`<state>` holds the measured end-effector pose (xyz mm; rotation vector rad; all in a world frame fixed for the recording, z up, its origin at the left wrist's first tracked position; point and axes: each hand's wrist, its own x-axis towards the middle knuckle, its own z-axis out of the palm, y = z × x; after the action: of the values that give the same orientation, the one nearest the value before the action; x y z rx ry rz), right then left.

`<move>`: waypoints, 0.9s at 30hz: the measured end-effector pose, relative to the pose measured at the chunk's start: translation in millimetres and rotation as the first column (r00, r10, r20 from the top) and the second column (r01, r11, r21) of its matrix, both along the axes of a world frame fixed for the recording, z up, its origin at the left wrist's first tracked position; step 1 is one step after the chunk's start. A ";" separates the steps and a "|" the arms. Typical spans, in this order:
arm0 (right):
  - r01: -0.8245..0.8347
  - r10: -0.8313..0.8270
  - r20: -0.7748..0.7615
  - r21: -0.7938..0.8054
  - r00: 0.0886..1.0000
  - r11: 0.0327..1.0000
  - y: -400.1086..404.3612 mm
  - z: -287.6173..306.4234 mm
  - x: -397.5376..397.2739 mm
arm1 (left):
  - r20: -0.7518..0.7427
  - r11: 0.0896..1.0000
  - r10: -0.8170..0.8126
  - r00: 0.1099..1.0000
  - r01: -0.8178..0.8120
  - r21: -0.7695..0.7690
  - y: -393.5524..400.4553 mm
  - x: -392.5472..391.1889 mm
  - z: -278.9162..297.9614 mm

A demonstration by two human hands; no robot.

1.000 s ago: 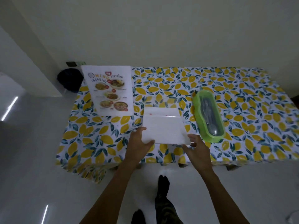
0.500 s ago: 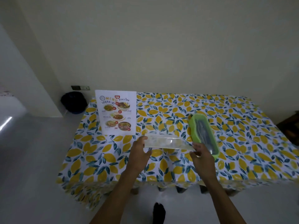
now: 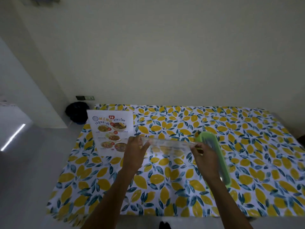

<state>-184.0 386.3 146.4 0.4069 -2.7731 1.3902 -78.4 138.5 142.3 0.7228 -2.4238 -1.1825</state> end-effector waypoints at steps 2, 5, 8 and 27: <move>-0.021 0.021 0.012 0.004 1.000 1.000 -10.0 0.6 -22.4 | -0.031 1.000 0.021 0.999 -0.021 -0.001 -4.3 -20.4 4.0; -0.052 0.052 0.016 -0.004 0.999 0.999 -22.5 -3.1 -53.8 | -0.021 0.997 0.064 0.998 -0.065 -0.038 -12.2 -50.1 5.0; -0.083 0.083 -0.008 0.003 0.997 0.997 -30.7 -11.3 -80.9 | 0.008 0.994 0.098 0.995 -0.097 -0.043 -17.1 -74.4 2.9; -0.059 0.060 -0.012 0.035 0.998 0.998 -57.5 -51.3 -139.8 | 0.196 0.969 0.244 0.950 -0.234 -0.075 -31.3 -132.1 -12.5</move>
<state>-323.8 328.8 95.1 0.5015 -2.8008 1.3470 -210.5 107.2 129.8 1.1357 -2.4289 -0.9902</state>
